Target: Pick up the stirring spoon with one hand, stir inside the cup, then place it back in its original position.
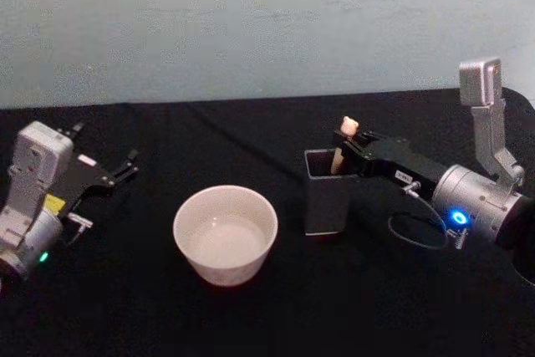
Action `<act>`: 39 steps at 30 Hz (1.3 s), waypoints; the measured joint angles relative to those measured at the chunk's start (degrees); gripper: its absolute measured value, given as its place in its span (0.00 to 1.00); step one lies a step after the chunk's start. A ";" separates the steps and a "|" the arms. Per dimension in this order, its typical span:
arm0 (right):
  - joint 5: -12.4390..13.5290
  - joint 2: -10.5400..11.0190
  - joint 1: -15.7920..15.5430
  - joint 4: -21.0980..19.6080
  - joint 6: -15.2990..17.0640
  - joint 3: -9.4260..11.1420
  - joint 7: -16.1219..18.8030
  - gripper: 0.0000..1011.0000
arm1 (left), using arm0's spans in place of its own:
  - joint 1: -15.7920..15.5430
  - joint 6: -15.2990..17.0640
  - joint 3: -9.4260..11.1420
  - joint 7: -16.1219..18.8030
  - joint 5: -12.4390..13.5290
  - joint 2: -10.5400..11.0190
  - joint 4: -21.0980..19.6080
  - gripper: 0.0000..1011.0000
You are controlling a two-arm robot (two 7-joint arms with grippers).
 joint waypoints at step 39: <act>-0.08 -0.06 0.00 -0.15 -0.42 0.01 -0.07 0.99 | 0.00 0.00 0.00 0.00 0.00 0.00 0.00 0.99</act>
